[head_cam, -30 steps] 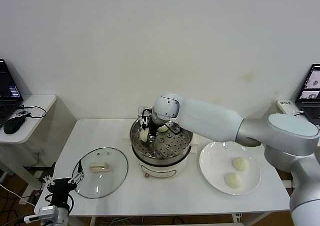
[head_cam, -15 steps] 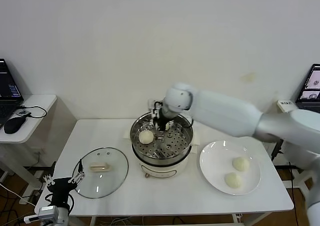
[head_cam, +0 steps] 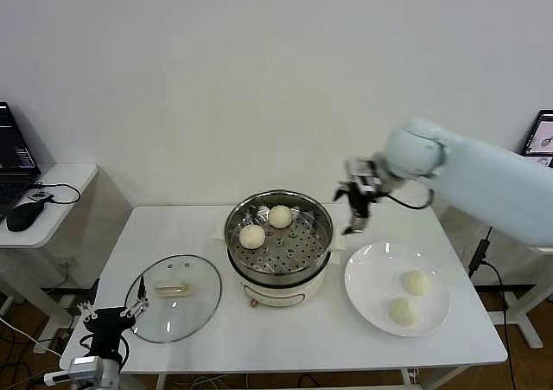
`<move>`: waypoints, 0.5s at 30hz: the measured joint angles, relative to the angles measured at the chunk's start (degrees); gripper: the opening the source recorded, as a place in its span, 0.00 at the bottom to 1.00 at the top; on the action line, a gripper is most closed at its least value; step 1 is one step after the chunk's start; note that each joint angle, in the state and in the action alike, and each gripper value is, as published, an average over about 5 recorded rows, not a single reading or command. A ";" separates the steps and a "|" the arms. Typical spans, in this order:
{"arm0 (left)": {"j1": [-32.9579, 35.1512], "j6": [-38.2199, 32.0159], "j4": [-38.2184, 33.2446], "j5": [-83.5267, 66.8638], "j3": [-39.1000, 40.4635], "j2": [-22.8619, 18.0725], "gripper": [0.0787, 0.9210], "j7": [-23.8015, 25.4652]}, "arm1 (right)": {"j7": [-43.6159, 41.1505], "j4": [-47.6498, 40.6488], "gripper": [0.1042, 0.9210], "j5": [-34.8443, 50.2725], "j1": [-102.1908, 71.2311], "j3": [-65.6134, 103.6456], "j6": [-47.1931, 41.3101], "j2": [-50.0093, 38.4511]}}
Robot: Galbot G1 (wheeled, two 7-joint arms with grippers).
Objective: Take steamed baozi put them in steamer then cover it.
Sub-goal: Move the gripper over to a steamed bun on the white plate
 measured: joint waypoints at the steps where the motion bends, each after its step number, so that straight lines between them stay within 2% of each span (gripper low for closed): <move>1: -0.02 -0.02 0.10 0.01 0.08 0.02 0.88 0.00 | -0.38 0.76 0.88 -0.86 -0.69 0.41 0.63 -1.56; 8: -0.09 -0.05 0.34 0.30 0.40 -0.19 0.88 -0.01 | -1.70 3.91 0.88 -7.43 -9.72 6.06 4.24 -10.02; 15: 0.15 -0.03 0.26 0.63 0.34 -0.32 0.88 0.00 | -1.66 4.71 0.88 -13.13 -22.15 13.96 6.15 -13.33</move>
